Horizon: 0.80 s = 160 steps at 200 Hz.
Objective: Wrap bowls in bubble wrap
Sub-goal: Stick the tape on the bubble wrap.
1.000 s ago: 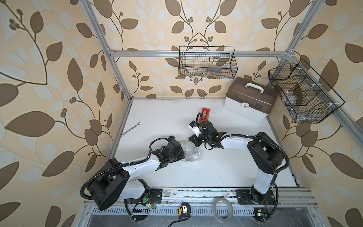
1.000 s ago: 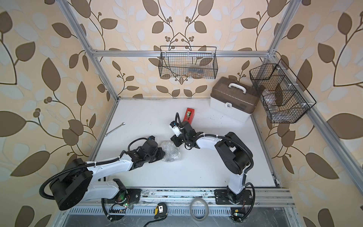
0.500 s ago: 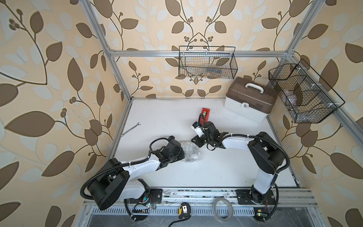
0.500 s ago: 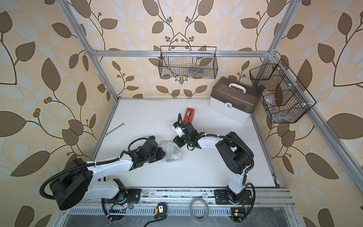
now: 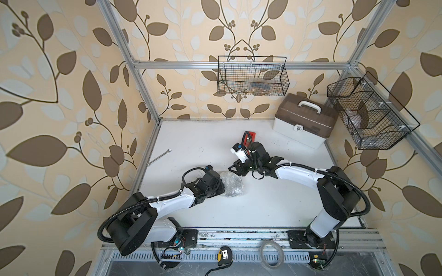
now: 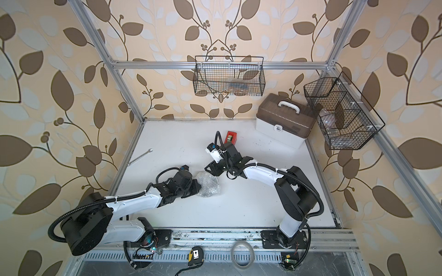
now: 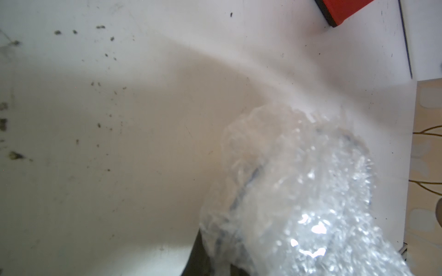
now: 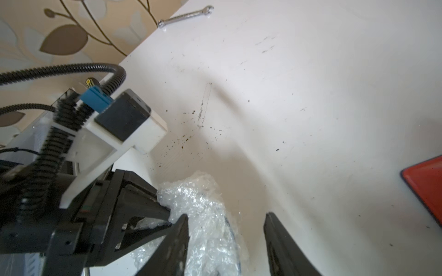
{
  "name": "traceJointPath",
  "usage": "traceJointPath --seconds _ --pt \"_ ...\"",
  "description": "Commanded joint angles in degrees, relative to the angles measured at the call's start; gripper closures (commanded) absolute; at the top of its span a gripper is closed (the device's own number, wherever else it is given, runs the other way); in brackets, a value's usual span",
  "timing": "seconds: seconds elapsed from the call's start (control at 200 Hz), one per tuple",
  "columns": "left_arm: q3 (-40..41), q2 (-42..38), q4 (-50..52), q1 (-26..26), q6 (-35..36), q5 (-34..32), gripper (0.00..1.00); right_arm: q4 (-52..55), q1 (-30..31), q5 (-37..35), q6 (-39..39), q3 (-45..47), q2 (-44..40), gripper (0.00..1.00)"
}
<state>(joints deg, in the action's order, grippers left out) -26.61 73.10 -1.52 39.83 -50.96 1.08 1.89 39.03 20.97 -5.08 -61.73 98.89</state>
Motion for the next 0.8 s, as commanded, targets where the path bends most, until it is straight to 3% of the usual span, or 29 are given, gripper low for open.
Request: traceJointPath --seconds 0.0,0.355,0.475,0.615,0.795 --pt "1.8 0.4 8.5 0.9 2.0 -0.8 1.00 6.4 1.4 2.2 4.9 -3.7 3.8 0.48" --pt "1.4 0.3 9.0 0.9 2.2 -1.1 1.00 7.6 1.6 4.4 7.7 -4.5 6.9 0.48" --pt "1.3 0.3 9.0 0.8 2.2 -1.1 1.00 8.1 1.1 6.0 8.8 -4.4 7.9 0.52" --pt "0.8 0.3 9.3 0.8 2.3 -1.2 1.00 7.7 0.7 7.5 9.0 -4.1 9.4 0.63" --pt "0.4 1.2 8.8 0.9 2.6 -1.6 1.00 6.6 0.4 8.6 8.3 -4.8 11.4 0.88"
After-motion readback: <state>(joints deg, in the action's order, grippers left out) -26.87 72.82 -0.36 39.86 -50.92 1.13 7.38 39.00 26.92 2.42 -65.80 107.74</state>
